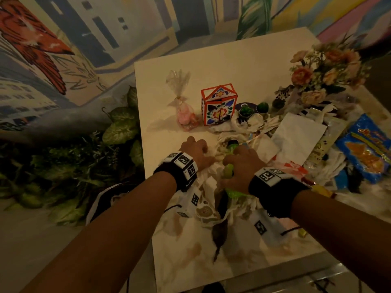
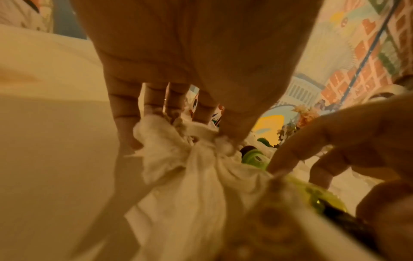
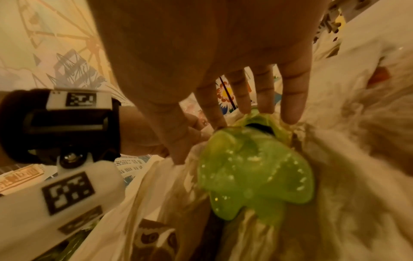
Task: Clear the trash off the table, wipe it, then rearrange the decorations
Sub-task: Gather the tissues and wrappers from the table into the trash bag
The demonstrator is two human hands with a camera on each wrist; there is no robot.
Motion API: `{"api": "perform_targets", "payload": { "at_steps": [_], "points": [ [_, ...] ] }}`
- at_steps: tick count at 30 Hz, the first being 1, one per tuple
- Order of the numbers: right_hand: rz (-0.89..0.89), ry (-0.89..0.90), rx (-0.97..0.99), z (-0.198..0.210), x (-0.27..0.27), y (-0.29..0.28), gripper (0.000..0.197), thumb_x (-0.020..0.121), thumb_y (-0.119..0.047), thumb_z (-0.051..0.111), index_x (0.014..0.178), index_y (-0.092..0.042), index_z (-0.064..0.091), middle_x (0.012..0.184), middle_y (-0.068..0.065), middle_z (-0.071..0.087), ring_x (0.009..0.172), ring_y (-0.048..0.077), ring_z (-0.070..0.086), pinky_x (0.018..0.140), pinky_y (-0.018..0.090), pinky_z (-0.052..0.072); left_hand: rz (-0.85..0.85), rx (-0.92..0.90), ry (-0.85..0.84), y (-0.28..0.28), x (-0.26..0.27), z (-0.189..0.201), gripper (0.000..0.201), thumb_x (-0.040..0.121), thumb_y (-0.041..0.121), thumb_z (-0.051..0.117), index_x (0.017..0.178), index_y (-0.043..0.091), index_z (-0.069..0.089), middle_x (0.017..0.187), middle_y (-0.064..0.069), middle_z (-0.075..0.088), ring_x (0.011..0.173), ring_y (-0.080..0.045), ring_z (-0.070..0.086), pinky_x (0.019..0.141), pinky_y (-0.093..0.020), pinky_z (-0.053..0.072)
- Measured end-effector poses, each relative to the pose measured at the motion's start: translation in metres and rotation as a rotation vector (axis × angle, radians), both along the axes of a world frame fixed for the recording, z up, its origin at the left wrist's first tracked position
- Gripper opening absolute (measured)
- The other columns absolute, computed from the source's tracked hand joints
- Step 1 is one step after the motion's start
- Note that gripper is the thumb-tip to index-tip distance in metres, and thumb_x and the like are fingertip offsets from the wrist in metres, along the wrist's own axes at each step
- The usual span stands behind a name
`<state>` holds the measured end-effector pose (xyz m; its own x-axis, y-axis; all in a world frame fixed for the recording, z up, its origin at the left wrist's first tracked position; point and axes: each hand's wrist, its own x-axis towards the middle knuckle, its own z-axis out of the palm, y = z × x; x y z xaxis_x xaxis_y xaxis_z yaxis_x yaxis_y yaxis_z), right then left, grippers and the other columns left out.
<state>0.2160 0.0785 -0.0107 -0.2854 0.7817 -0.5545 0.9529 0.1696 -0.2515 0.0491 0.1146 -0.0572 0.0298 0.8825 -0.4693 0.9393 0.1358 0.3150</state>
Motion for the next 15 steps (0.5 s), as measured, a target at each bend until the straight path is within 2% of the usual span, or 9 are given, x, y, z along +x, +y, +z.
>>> {"api": "perform_targets", "payload": {
  "at_steps": [3,6,8,10,12,15],
  "points": [
    [-0.037,-0.046,0.007,-0.004,-0.008,0.002,0.067,0.074,-0.058,0.063,0.129,-0.026,0.042,0.149,0.013,0.015,0.137,0.040,0.016,0.111,0.048,0.024,0.063,0.008,-0.045,0.001,-0.003,0.001,0.033,0.084,0.041,0.062,0.106,0.016,0.056,0.114,-0.011,0.046,0.096,-0.029,0.052,0.078,-0.029,0.041],
    [-0.110,-0.017,-0.009,-0.009,-0.011,0.006,0.063,0.077,-0.052,0.064,0.129,-0.026,0.039,0.150,0.016,0.010,0.135,0.044,0.020,0.109,0.048,0.029,0.054,0.023,-0.058,0.000,-0.008,0.004,0.026,0.087,0.032,0.062,0.101,0.010,0.060,0.111,-0.013,0.054,0.095,-0.029,0.055,0.072,-0.027,0.038],
    [-0.149,-0.009,-0.050,-0.011,-0.011,0.007,0.068,0.072,-0.052,0.069,0.128,-0.029,0.038,0.150,0.017,0.009,0.135,0.044,0.020,0.108,0.049,0.031,0.053,0.032,-0.070,-0.003,-0.008,0.005,0.021,0.087,0.027,0.062,0.097,0.008,0.061,0.107,-0.013,0.059,0.095,-0.029,0.056,0.070,-0.027,0.037],
    [-0.172,-0.018,-0.078,-0.012,-0.010,0.007,0.067,0.071,-0.056,0.067,0.126,-0.029,0.040,0.150,0.017,0.008,0.134,0.045,0.023,0.108,0.049,0.033,0.077,0.046,-0.086,-0.006,-0.009,0.004,0.015,0.087,0.025,0.062,0.088,0.011,0.059,0.105,-0.012,0.061,0.094,-0.029,0.056,0.069,-0.027,0.037],
    [-0.167,-0.018,-0.084,-0.012,-0.008,0.006,0.055,0.079,-0.053,0.059,0.124,-0.027,0.043,0.151,0.018,0.009,0.130,0.044,0.031,0.105,0.045,0.036,0.121,0.078,-0.111,-0.007,-0.009,0.005,0.013,0.086,0.025,0.063,0.082,0.015,0.055,0.100,-0.009,0.063,0.090,-0.026,0.056,0.068,-0.026,0.036],
    [-0.185,0.000,-0.093,-0.012,-0.010,0.007,0.045,0.083,-0.048,0.058,0.120,-0.024,0.048,0.153,0.017,0.005,0.126,0.041,0.038,0.100,0.039,0.039,0.198,0.143,-0.169,-0.004,-0.011,0.011,0.014,0.084,0.026,0.065,0.086,0.012,0.062,0.088,-0.002,0.058,0.083,-0.019,0.053,0.067,-0.024,0.035]
  ]
}}
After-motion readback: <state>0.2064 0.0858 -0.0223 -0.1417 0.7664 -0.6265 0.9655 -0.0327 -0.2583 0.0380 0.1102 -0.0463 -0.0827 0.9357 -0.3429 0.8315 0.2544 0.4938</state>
